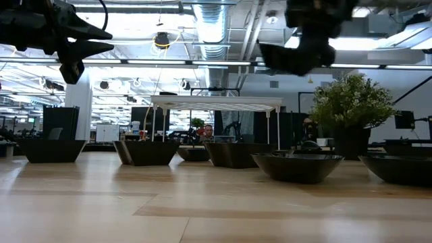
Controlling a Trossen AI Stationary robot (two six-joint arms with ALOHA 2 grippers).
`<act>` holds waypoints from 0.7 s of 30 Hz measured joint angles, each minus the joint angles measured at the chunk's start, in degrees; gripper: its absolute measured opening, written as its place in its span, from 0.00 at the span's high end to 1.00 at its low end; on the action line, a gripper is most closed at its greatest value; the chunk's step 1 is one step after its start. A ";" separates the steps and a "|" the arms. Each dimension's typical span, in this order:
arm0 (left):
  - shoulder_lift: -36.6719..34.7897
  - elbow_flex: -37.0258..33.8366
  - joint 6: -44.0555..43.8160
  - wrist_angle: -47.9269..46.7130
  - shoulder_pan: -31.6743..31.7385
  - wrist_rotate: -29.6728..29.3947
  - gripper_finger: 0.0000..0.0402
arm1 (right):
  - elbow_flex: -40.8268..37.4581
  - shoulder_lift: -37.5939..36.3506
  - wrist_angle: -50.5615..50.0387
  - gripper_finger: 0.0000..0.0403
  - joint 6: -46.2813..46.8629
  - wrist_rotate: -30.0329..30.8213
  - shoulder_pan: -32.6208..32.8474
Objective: Pick & Place Mini shaped plates
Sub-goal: Put the distorted square-shaped plate on the shelf
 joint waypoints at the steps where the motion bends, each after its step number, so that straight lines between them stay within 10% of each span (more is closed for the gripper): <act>1: 0.00 0.00 0.00 -0.01 0.00 0.00 0.78 | 1.34 0.68 -0.38 1.00 -0.74 -0.04 -0.82; 21: 0.04 0.02 0.85 0.04 0.02 -0.02 0.78 | 29.60 23.39 -0.17 1.00 -14.98 -8.12 -18.50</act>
